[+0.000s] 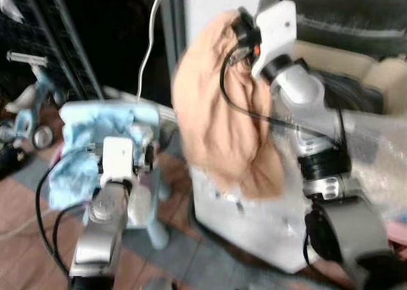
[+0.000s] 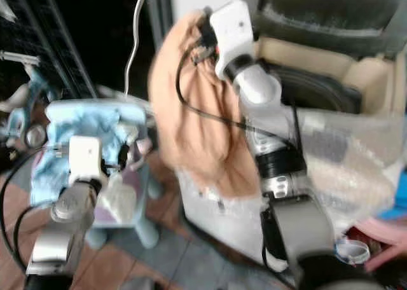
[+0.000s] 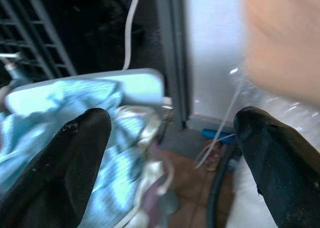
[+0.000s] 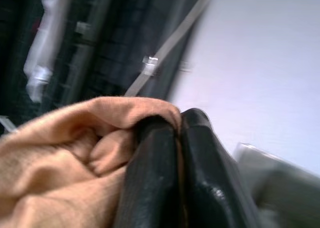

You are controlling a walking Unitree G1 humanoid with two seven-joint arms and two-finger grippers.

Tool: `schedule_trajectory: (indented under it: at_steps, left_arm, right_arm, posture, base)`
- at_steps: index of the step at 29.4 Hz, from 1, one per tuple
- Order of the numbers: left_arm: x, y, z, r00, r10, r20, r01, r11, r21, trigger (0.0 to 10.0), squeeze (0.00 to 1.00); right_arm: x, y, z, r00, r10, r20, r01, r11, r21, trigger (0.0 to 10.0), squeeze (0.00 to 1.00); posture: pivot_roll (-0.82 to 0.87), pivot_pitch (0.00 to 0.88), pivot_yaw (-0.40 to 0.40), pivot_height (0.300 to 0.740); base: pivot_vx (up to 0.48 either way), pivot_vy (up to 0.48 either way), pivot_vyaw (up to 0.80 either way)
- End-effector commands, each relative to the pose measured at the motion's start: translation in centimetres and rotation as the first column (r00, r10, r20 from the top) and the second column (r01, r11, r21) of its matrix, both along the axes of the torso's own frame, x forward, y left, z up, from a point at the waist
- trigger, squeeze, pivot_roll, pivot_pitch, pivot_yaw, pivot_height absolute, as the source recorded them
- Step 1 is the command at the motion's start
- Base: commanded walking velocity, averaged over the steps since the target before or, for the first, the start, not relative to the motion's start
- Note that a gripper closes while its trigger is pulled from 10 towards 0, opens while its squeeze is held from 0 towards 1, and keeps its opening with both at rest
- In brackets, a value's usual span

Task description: Clothes washing

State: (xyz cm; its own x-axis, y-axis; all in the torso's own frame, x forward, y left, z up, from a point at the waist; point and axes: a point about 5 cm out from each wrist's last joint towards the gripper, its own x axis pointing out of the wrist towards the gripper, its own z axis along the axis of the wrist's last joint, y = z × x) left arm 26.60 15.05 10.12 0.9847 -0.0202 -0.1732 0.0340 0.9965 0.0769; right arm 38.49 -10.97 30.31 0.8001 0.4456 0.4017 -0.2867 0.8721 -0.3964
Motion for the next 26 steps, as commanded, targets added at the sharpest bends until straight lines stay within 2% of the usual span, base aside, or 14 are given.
schedule_trajectory:
  at_steps: [1, 2, 3, 4, 6, 8, 12, 13, 14, 15, 16, 17, 23, 26]
  left_arm:
    - [0.1, -0.7, 0.2, 1.000, -0.020, 0.006, 0.020, 1.000, -0.007, 10.0, 0.00]
    - [0.2, -0.8, 0.3, 1.000, -0.015, 0.007, 0.015, 1.000, -0.012, 10.0, 0.00]
    - [0.2, -0.8, 0.3, 1.000, -0.015, 0.007, 0.015, 1.000, -0.012, 10.0, 0.00]
    - [0.3, -0.8, 0.4, 1.000, -0.007, 0.014, 0.007, 1.000, -0.013, 10.0, 0.00]
    - [0.2, -0.7, 0.4, 1.000, 0.000, 0.014, 0.001, 1.000, -0.016, 10.0, 0.00]
    - [0.1, -0.8, 0.3, 1.000, 0.007, 0.009, -0.006, 1.000, -0.022, 10.0, 0.00]
    - [-0.3, -1.0, 0.0, 1.000, 0.005, -0.003, -0.005, 1.000, -0.026, 10.0, 0.00]
    - [-0.3, -1.1, 0.0, 1.000, -0.005, -0.002, 0.005, 1.000, -0.029, 10.0, 0.00]
    - [-0.3, -1.1, 0.0, 1.000, -0.007, -0.002, 0.006, 1.000, -0.030, 10.0, 0.00]
    - [-0.3, -1.1, 0.1, 1.000, -0.009, -0.002, 0.008, 1.000, -0.029, 10.0, 0.00]
    - [-0.3, -1.1, 0.1, 1.000, -0.010, -0.002, 0.010, 1.000, -0.029, 10.0, 0.00]
    - [-0.2, -1.1, 0.0, 1.000, -0.012, -0.004, 0.012, 1.000, -0.029, 10.0, 0.00]
    - [0.2, -1.5, 0.1, 1.000, -0.018, -0.002, 0.018, 0.999, -0.032, 10.0, 0.00]
    - [0.1, -1.7, 0.1, 1.000, -0.024, -0.002, 0.024, 0.999, -0.036, 10.0, 0.00]
  right_arm:
    - [0.9, -2.5, 2.5, 0.991, -0.124, 0.052, 0.122, 0.991, 0.046, 10.0, 0.00]
    - [1.4, -3.6, 3.8, 0.978, -0.201, 0.059, 0.196, 0.978, 0.076, 10.0, 0.00]
    - [1.4, -3.6, 3.8, 0.978, -0.201, 0.059, 0.196, 0.978, 0.076, 10.0, 0.00]
    - [2.0, -6.6, 5.6, 0.922, -0.387, 0.021, 0.377, 0.908, 0.184, 10.0, 0.00]
    - [2.3, -8.6, 5.6, 0.873, -0.487, -0.035, 0.481, 0.844, 0.237, 10.0, 0.00]
    - [2.3, -9.7, 4.5, 0.840, -0.539, -0.052, 0.536, 0.814, 0.223, 10.0, 0.00]
    - [2.4, -9.9, 1.5, 0.847, -0.523, -0.100, 0.532, 0.828, 0.175, 10.0, 0.00]
    - [2.3, -9.8, -1.4, 0.851, -0.504, -0.149, 0.522, 0.843, 0.126, 10.0, 0.00]
    - [2.2, -9.7, -2.1, 0.855, -0.492, -0.162, 0.512, 0.850, 0.123, 10.0, 0.00]
    - [2.0, -9.5, -2.9, 0.864, -0.471, -0.176, 0.494, 0.861, 0.123, 10.0, 0.07]
    - [1.9, -9.4, -3.3, 0.870, -0.457, -0.184, 0.482, 0.867, 0.125, 10.0, 0.07]
    - [1.4, -8.7, -4.9, 0.891, -0.407, -0.203, 0.433, 0.895, 0.108, 10.0, 1.00]
    - [-1.2, -6.0, -8.2, 0.949, -0.224, -0.223, 0.251, 0.963, 0.102, 10.0, 1.00]
    - [-2.4, -5.4, -9.0, 0.956, -0.222, -0.192, 0.240, 0.967, 0.081, 10.0, 1.00]
  posture:
    - [-0.03, 0.000, 0.020, 0.740]
    - [-0.03, 0.000, 0.015, 0.740]
    - [-0.03, 0.000, 0.015, 0.740]
    - [-0.02, 0.000, 0.008, 0.740]
    - [-0.02, 0.000, 0.005, 0.740]
    - [-0.02, 0.000, -0.002, 0.740]
    - [-0.02, 0.000, 0.000, 0.740]
    - [-0.03, 0.000, 0.002, 0.740]
    - [-0.03, 0.000, 0.002, 0.740]
    - [-0.03, 0.000, 0.007, 0.740]
    - [-0.03, 0.000, 0.007, 0.740]
    - [-0.03, 0.000, 0.011, 0.740]
    - [-0.05, 0.000, 0.018, 0.740]
    - [-0.05, 0.000, 0.019, 0.740]
  base:
    - [0.405, 0.000, 0.00]
    - [0.000, 0.000, 0.00]
    - [0.000, 0.000, 0.00]
    - [0.000, 0.000, 0.00]
    - [0.000, 0.000, 0.00]
    - [0.000, 0.000, 0.00]
    - [0.000, 0.000, 0.00]
    - [0.000, 0.000, 0.00]
    - [0.000, 0.000, 0.00]
    - [0.000, 0.000, 0.00]
    - [0.000, 0.000, 0.00]
    - [0.000, 0.000, 0.00]
    - [0.000, 0.000, 0.00]
    - [0.000, 0.000, 0.00]
